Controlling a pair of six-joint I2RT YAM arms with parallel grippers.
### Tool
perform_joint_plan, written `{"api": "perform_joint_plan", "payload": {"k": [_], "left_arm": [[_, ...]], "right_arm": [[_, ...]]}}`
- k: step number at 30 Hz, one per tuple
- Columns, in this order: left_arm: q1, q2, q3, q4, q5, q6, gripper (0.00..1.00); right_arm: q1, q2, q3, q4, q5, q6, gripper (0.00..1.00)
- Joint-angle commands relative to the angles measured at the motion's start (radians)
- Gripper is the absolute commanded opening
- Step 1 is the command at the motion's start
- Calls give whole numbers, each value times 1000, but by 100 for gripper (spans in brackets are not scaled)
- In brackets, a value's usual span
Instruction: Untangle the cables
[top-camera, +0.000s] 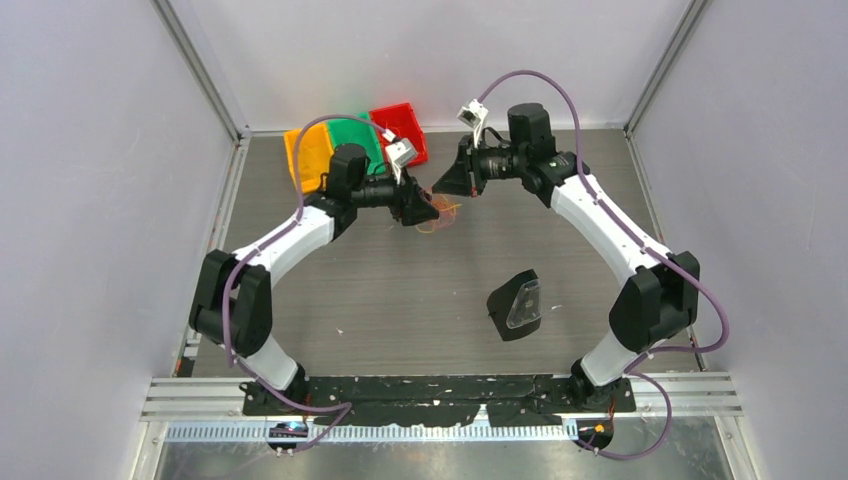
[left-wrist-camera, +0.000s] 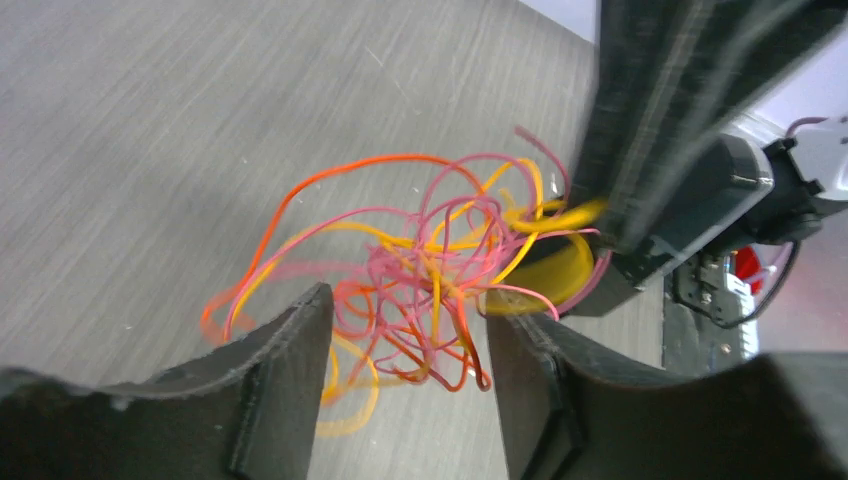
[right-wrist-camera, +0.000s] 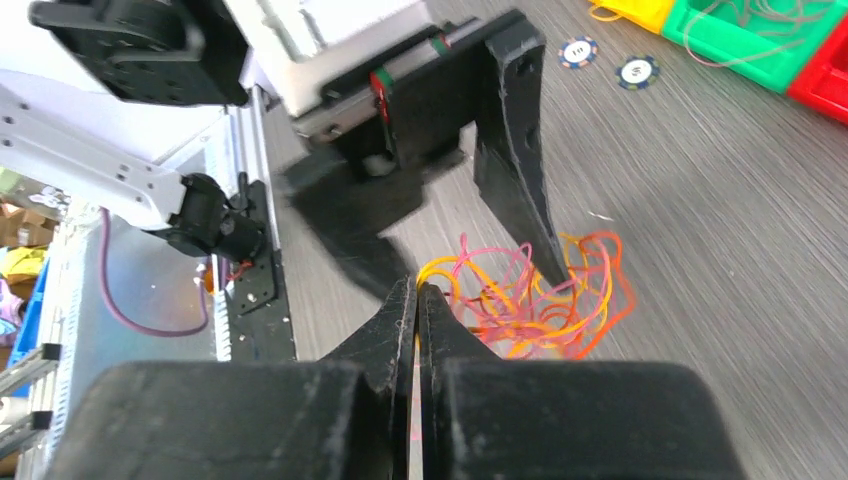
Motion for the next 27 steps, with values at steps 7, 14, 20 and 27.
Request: {"api": "perform_joint_plan", "payload": {"k": [7,14,20,27], "left_arm": [[113,27,-74,46,-6,-94,0],[230,-61,-156,-286,-58,144,0],[274,-77,-134,-533,-122,288,0],[325,-84,-169,-688,-251,437,0]], "right_arm": [[-44,-82,81,156,11,181,5],[-177,-95,120,224,73,266,5],[-239,-108,73,216,119,257,6],[-338,-106,110,209,196,251,5]]}}
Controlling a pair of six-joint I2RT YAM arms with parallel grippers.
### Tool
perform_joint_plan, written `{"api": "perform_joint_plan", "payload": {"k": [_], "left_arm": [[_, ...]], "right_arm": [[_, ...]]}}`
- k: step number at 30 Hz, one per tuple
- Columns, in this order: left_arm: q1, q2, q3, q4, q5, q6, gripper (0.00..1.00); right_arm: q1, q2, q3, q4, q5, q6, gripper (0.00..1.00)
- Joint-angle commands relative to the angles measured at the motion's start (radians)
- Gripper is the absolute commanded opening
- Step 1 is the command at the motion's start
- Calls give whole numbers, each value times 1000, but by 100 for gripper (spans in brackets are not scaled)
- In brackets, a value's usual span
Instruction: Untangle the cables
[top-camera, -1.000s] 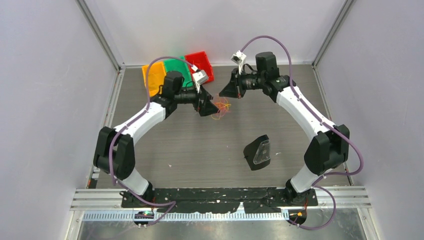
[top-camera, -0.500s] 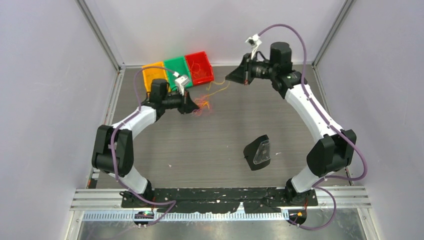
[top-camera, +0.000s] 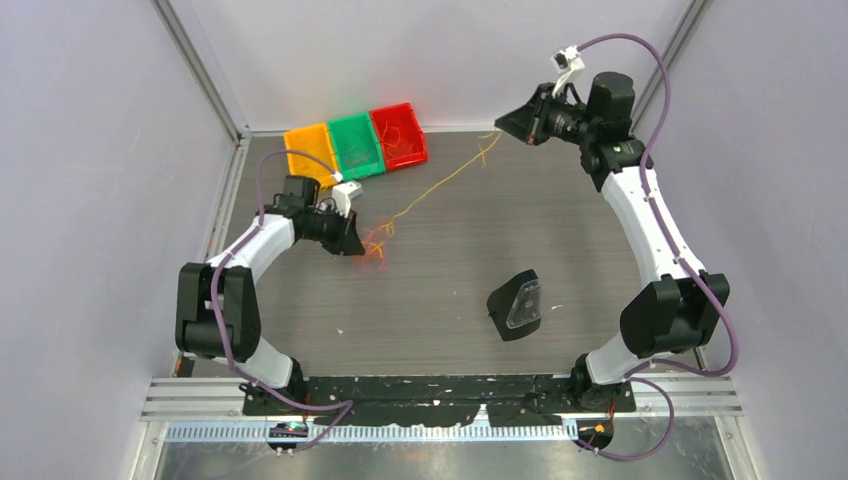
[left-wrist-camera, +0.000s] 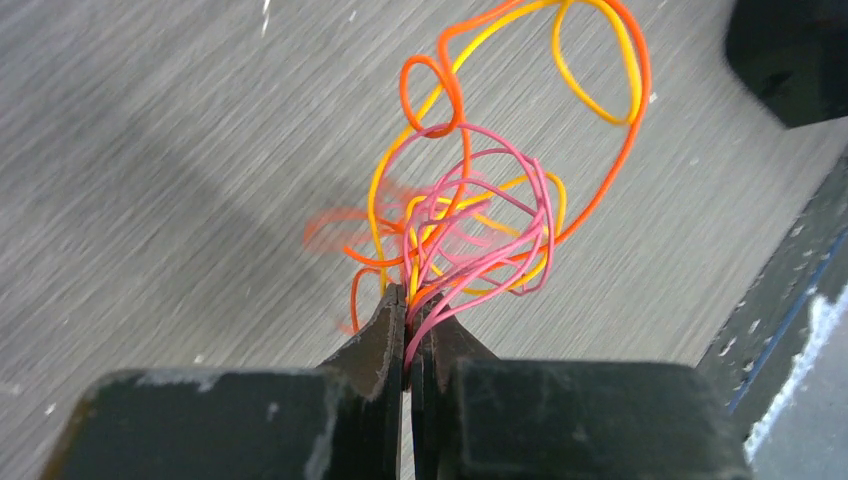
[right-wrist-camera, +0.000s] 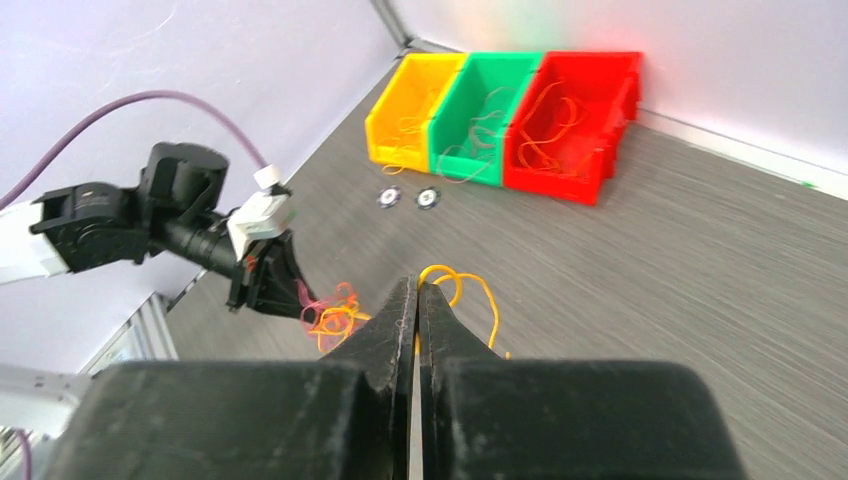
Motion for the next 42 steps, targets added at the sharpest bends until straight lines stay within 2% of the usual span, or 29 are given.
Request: {"api": "perform_joint_plan", "payload": {"k": [1,14,20,24,27,34,39,42], "left_arm": [[37,-33,-20,-152,-115,150,0],[95,3,-45,-173,-239,239,0],[95,26,-21,-184,-255,236,0],[92,2,9,-199,-170,235,13],[87,4,13,-190,-218,245,18],[101,39,9,-220,-313,278,32],[103,43,-3,-218,-352,293,46],[109,41,-7,-220,-352,302,47]], "right_arm": [[-75,-32,82,42,74,7,6],[-239,-15,237,70,218,1,5],[-255,-16,276,89,237,-20,5],[-229,-29,248,85,195,3,5],[-217,-45,241,107,221,0,5],[-249,-14,401,112,265,51,5],[-255,-14,438,117,298,27,5],[-264,2,483,109,294,38,5]]}}
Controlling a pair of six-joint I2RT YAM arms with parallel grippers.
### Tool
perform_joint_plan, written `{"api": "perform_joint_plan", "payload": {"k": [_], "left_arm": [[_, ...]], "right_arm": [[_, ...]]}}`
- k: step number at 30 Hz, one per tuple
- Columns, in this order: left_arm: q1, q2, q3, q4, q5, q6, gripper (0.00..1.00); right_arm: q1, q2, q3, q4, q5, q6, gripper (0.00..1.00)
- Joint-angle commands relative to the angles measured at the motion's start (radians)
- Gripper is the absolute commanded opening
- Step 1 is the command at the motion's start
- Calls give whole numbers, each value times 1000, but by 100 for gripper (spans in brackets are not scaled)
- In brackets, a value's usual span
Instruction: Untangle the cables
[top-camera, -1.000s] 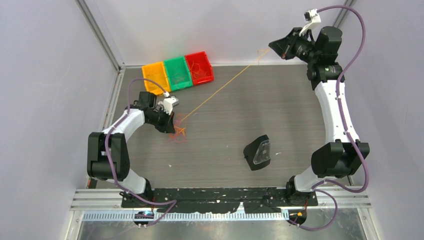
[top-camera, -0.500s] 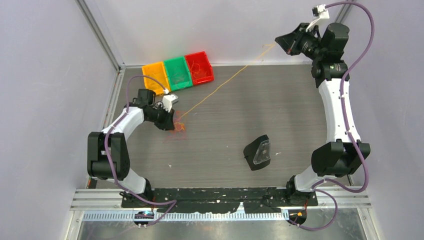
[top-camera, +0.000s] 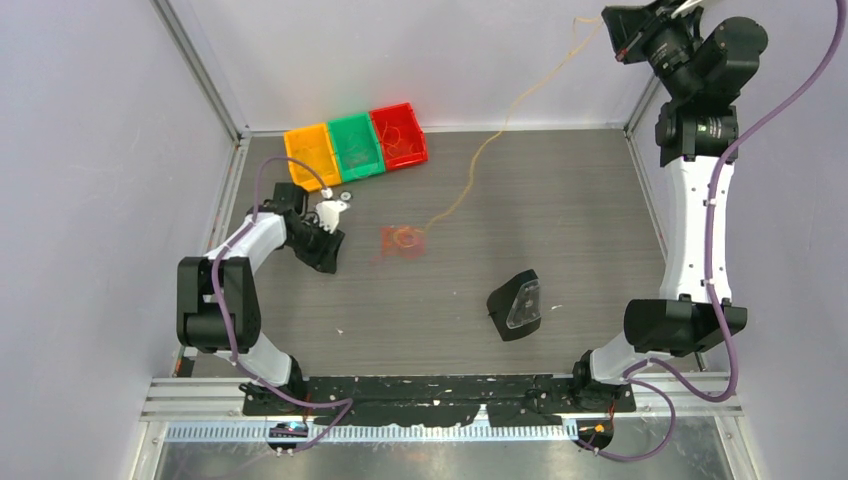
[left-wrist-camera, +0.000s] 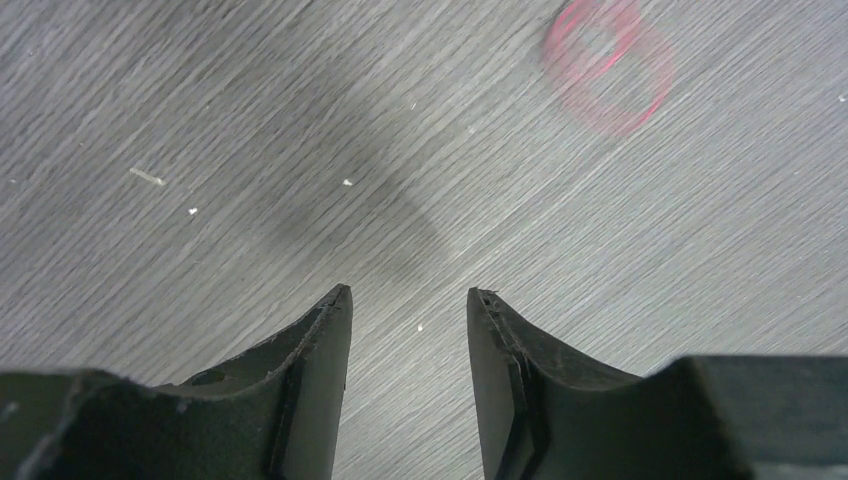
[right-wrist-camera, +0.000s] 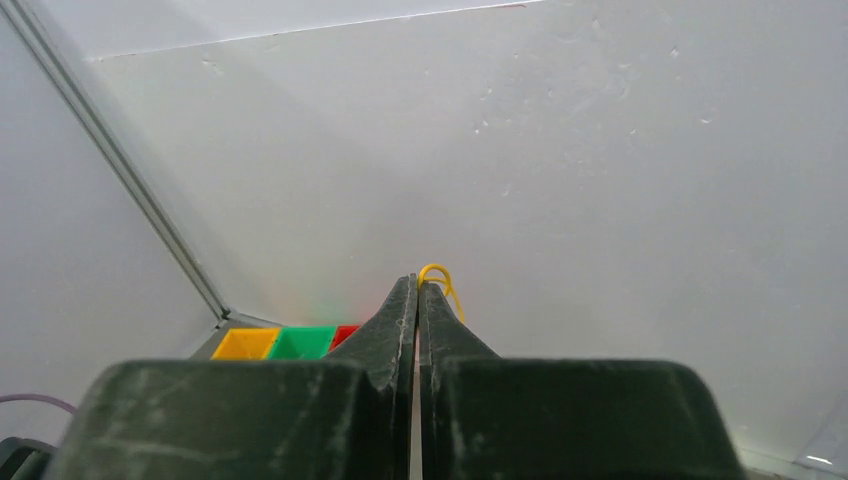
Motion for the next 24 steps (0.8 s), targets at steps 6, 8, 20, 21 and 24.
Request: {"api": "perform_joint_plan", "payload": {"k": [6,8,20,21,24], "left_arm": [[15,-47,6,-20,100,41,48],[15,-113,15,6,223,19,61],[-365,99,361,330,278,-479,83],[-388,144,378,361,277,-518,84],[-452,244,431,433,247,-583,84]], "right_arm": [[-1,-22,-8,45,-74,75,5],[17,-45,-85,31,-117,77,6],[52,-139,-471,-422,23,-556,5],[51,-139,-511,-449,61,-589,5],[51,-125,-583,-495,135,-720,5]]}}
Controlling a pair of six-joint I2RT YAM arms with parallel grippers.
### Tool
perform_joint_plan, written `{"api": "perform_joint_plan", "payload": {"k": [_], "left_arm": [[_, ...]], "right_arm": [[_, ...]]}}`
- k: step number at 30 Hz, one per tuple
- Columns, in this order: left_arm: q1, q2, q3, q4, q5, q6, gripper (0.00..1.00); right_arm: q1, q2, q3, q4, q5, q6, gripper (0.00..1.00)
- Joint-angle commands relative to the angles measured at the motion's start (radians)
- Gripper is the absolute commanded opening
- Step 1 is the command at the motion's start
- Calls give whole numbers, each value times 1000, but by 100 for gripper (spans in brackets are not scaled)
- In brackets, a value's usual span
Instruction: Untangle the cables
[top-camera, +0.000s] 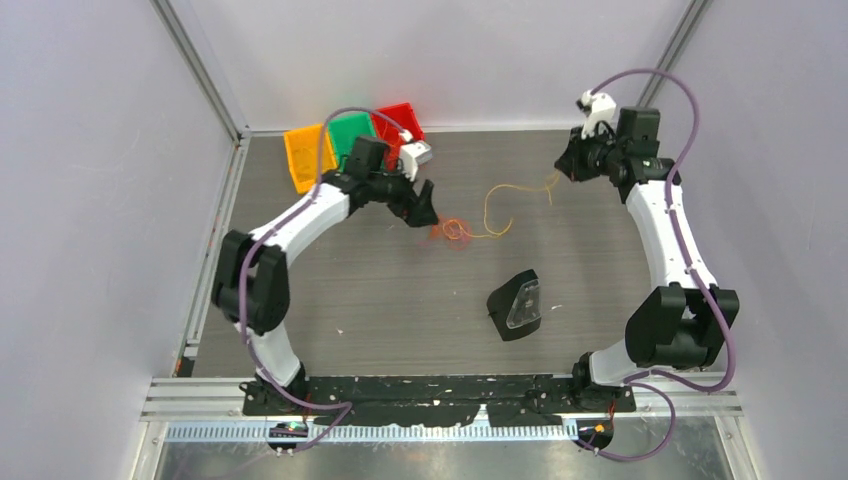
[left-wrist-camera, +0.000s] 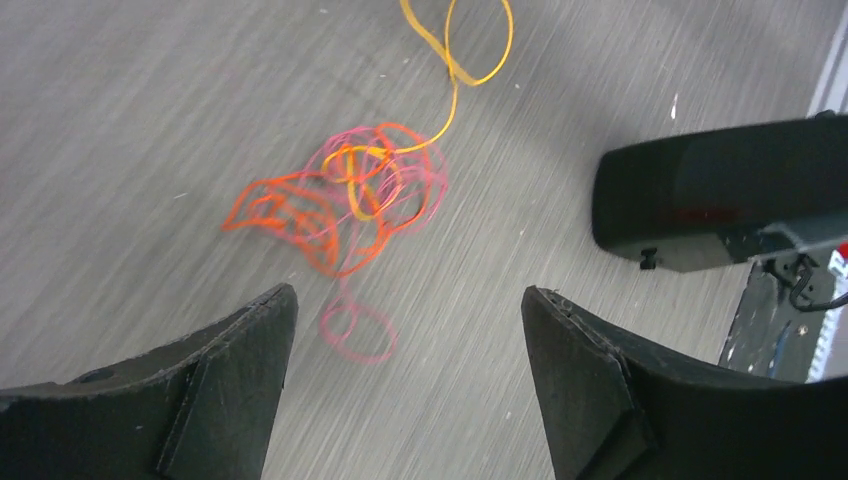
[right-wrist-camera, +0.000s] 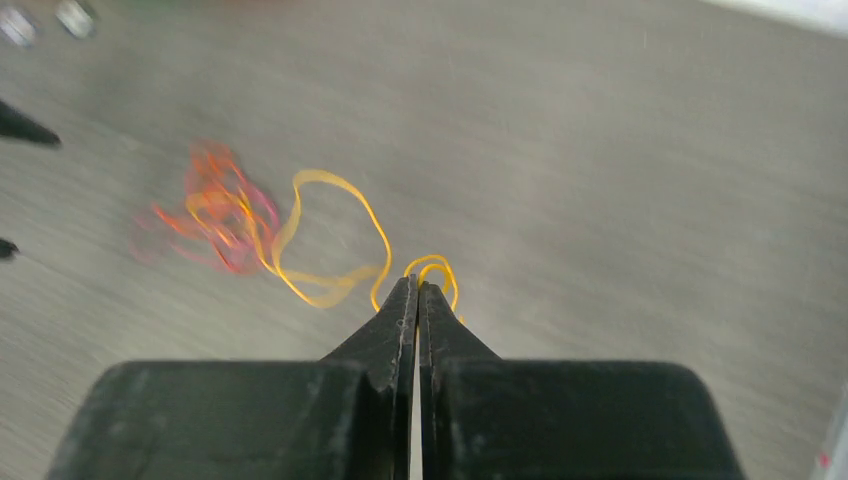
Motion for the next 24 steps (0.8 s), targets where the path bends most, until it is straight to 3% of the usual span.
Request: {"api": "perform_joint_plan", "payload": {"k": [1,5,7,8,11,14,16,19,24], "left_arm": [[-75,145,66,153,-30,-180,85],[-119,284,175,120,-117,-173,85],[-123,341,249,32,-163,-170,80],[-123,362,272,-17,-184,-164,75],[-116,358,247,-132,-209,-138,45],[-86,248,86,-116,-235,-143,19],[-57,183,-6,-91,-237,-142,9],[-14,128,-86,-97,-219,-142,4],[26,89,-151,-70,-179,-154,5]], "right_arm": [[-4,-34,-76,-142,142,-278,5],[-4,84,-36,-255,168,-338,7],[-4,141,21,-324,162,-350,20],[-4,158,39,-341,160,-353,25],[0,221,130,-414,143,-381,59],[26,239,183,-468,88,-422,69],[66,236,185,-474,60,-453,72],[185,248,159,-464,32,-475,74],[312,350,148,-395,9,-474,82]]}}
